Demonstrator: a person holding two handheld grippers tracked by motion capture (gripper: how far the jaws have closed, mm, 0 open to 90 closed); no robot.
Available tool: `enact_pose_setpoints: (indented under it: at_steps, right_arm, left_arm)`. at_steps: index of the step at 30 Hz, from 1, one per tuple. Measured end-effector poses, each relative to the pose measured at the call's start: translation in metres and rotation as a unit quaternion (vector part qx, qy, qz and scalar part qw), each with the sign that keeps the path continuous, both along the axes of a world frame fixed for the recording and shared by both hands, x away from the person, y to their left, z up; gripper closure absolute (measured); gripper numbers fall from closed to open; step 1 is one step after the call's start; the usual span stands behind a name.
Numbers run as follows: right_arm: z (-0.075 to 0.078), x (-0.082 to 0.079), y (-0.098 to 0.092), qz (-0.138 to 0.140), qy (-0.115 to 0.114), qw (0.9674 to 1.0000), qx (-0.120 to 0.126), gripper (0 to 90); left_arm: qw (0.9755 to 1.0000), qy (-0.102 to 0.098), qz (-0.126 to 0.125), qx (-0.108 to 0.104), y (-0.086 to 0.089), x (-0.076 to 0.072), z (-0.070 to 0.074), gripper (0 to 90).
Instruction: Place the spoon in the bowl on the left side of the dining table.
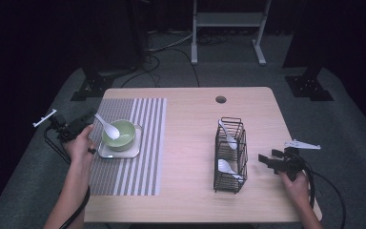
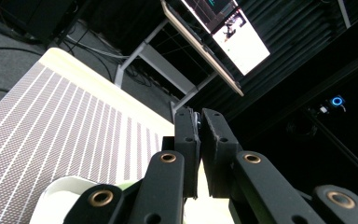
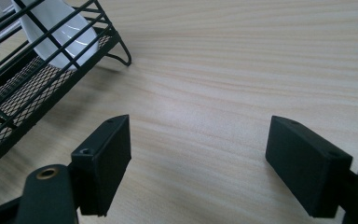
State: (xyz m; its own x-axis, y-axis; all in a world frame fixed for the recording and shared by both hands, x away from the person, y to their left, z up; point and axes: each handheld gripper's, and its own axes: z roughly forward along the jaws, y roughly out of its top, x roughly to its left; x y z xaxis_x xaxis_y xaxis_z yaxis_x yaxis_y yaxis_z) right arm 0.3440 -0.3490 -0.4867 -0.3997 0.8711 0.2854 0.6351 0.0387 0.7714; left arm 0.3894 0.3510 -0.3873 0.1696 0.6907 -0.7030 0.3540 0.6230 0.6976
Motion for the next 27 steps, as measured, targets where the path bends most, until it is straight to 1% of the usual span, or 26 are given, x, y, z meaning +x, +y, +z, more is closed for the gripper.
enact_pose_setpoints:
  at_steps: [20,27]
  right_arm:
    - [0.0,0.0,0.001,0.0,0.0,1.0,-0.003,21.1]
    - [0.0,0.001,0.001,0.0,0.0,1.0,-0.004,21.2]
  left_arm:
    - [0.9995,0.023,0.019,0.0,0.007,0.003,-0.024,85.3]
    - [0.9994,0.03,0.018,-0.001,0.006,0.004,-0.032,85.2]
